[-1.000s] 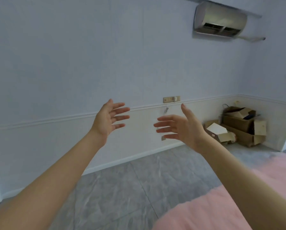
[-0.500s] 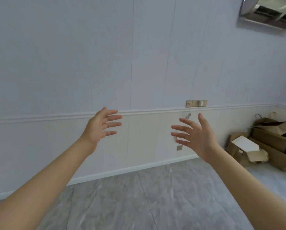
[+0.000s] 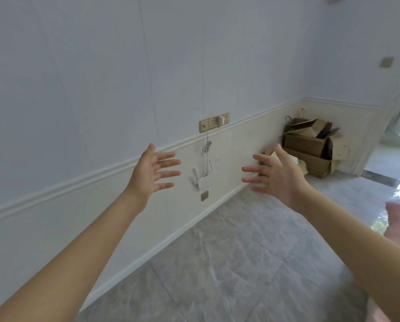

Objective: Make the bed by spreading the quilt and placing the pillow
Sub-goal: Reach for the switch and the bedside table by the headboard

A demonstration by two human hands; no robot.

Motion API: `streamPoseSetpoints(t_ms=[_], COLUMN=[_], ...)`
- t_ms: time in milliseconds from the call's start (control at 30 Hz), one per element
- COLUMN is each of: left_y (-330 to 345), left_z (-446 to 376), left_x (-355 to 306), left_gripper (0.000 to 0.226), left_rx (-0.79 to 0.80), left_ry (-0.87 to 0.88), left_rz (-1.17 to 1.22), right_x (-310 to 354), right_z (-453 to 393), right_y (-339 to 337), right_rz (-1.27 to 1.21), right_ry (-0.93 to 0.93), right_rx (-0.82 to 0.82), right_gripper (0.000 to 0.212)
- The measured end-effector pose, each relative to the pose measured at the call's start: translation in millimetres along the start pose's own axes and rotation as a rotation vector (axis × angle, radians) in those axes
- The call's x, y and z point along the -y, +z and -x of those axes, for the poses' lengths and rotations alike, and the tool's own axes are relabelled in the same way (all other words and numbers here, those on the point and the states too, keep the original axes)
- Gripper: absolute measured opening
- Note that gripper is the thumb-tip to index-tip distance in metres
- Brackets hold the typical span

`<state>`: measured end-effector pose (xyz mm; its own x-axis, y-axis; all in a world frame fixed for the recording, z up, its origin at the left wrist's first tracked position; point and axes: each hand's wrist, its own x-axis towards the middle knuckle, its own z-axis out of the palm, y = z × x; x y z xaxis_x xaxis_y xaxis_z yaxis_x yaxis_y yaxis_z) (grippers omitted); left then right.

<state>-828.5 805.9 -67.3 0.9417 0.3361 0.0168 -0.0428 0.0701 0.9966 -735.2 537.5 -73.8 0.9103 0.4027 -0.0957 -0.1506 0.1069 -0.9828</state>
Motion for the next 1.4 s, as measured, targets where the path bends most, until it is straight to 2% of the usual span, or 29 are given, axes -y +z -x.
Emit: streamPoseSetpoints(t_ms=[100, 233, 433, 633, 867, 967, 1100, 1267, 1400], left_y=[68.8, 159.1, 269.1, 362.3, 497.9, 591.8, 738.4, 921.5, 1043.3], left_z=[-86.6, -199.1, -357.9, -493.1, -661.4, -739.0, -797.7, -825.4, -838.9], left_x=[10.1, 21.6, 18.4, 23.2, 34.2, 30.3, 22.1, 25.1, 41.5], left_gripper=[0.061, 0.059, 0.061, 0.067, 0.066, 0.067, 0.071, 0.070, 0.070], left_rx=[0.123, 0.271, 0.363, 0.455, 0.596, 0.703, 0.919, 1.170, 1.289], left_ry=[-0.029, -0.016, -0.042, -0.063, -0.031, -0.038, -0.072, -0.116, -0.077], left_rz=[-0.008, -0.064, -0.051, -0.010, -0.026, -0.069, -0.057, -0.042, -0.070], right_x=[8.7, 19.5, 42.4, 104.9, 142.5, 167.2, 206.9, 245.1, 259.0], right_z=[-56.2, -140.4, -255.4, -362.1, -486.8, -535.6, -550.6, -533.8, -534.1], right_y=[-58.8, -153.7, -278.4, -373.3, -503.0, -584.8, -686.4, -820.2, -933.6], right_rz=[-0.002, 0.059, 0.046, 0.050, 0.180, 0.178, 0.196, 0.206, 0.197], right_ry=[-0.008, -0.027, 0.020, -0.039, -0.049, -0.063, -0.110, -0.119, -0.123], right_rx=[-0.141, -0.247, -0.378, -0.354, -0.437, -0.555, -0.671, -0.860, -0.967], right_gripper=[0.059, 0.058, 0.063, 0.064, 0.053, 0.056, 0.052, 0.051, 0.056])
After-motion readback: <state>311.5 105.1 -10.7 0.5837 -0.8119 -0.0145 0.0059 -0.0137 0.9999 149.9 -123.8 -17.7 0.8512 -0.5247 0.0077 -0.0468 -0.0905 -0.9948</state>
